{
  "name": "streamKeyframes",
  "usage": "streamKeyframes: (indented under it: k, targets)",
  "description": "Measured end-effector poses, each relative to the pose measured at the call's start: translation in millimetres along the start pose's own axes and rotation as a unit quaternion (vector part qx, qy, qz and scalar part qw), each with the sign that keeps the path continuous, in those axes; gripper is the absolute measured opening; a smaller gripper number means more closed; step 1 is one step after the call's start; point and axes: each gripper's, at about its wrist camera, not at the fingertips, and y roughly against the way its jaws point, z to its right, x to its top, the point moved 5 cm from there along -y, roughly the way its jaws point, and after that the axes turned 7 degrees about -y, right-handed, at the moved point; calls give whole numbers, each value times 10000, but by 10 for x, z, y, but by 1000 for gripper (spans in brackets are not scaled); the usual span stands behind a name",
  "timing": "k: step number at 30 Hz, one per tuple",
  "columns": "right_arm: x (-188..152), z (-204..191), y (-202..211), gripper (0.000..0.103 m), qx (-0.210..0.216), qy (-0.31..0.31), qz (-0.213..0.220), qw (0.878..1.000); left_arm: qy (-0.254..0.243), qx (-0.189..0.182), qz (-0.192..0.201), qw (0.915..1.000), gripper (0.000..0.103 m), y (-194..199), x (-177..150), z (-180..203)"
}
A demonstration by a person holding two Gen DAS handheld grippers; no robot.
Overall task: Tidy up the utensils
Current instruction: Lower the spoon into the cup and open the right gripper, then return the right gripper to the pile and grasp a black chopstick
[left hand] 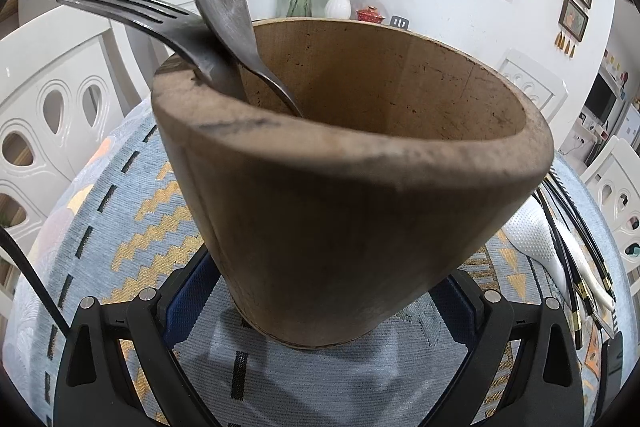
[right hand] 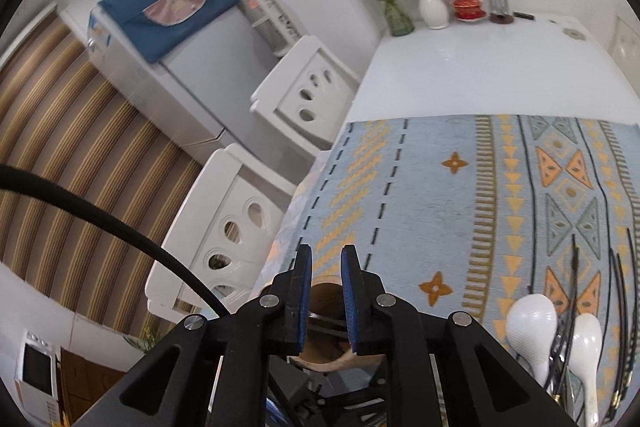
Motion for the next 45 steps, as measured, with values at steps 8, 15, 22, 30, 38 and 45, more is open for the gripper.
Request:
streamKeyframes:
  k: [8, 15, 22, 30, 38, 45]
  targets:
    - [115, 498, 394, 25, -357, -509, 421, 9972, 3, -2, 0, 10000, 98, 0, 1, -4]
    - [99, 996, 635, 30, -793, -908, 555, 9912, 3, -2, -1, 10000, 98, 0, 1, -6]
    - [-109, 1479, 624, 30, -1438, -1149, 315, 9824, 4, -2, -6, 10000, 98, -1, 2, -7]
    - [-285, 1970, 333, 30, -2040, -1317, -195, 9699, 1, 3, -16, 10000, 98, -8, 5, -12]
    - [-331, 2381, -29, 30, -2524, -1375, -500, 9565, 1, 13, -26, 10000, 99, -10, -10, -36]
    - [-336, 2513, -211, 30, -2660, -1354, -657, 9521, -1, 19, -35, 10000, 99, -25, 4, -59]
